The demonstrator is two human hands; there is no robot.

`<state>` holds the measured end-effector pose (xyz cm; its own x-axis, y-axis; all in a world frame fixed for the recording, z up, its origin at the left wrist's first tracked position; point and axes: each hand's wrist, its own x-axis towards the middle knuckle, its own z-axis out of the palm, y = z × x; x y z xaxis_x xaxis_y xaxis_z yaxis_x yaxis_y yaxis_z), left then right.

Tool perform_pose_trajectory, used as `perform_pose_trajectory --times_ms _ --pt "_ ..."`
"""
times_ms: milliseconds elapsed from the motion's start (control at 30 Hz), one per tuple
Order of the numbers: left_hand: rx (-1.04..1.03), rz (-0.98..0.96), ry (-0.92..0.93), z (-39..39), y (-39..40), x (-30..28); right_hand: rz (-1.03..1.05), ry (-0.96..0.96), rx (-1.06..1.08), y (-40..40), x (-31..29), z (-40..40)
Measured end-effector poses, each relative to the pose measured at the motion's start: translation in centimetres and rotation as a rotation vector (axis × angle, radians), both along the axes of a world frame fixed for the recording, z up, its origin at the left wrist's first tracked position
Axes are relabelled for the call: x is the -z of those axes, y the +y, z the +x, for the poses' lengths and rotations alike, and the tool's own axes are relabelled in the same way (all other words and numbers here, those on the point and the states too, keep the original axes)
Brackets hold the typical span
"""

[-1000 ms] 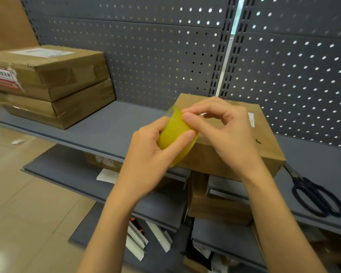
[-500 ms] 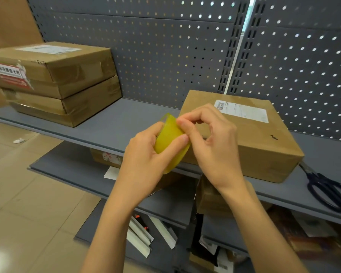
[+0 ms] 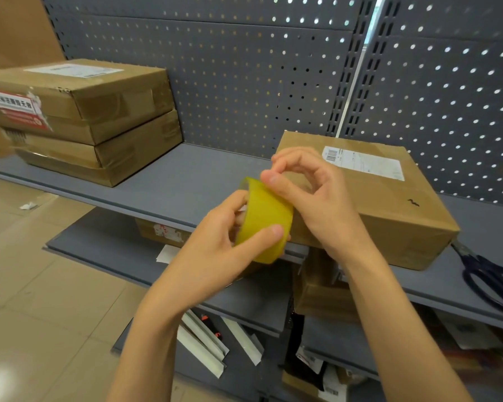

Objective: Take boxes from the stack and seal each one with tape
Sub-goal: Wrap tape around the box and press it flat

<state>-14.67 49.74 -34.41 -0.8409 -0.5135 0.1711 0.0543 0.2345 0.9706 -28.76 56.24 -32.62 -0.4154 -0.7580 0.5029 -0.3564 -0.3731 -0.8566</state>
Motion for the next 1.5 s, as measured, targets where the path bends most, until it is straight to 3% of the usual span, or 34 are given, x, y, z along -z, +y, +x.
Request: perform_pose_trajectory --times_ms 167,367,600,900,1100,1500 --pt "-0.020 0.137 0.096 -0.2 1.2 -0.4 -0.038 0.170 0.201 0.0 0.9 -0.3" --pt "-0.166 0.165 0.029 -1.4 0.9 0.0 -0.221 0.461 0.407 -0.3 -0.5 0.4" --pt "-0.020 0.288 0.071 -1.1 2.0 0.2 -0.031 0.369 0.362 -1.1 0.3 -2.4" --pt "-0.099 0.358 -0.117 -1.6 2.8 1.1 -0.178 0.627 0.481 -0.5 -2.4 -1.8" --pt "-0.110 0.449 -0.064 -1.9 3.4 0.5 0.096 0.495 0.442 -2.5 -2.0 -5.3" --pt "-0.057 0.504 -0.080 -2.0 2.8 0.0 0.246 0.466 0.425 -5.0 -0.1 -7.1"
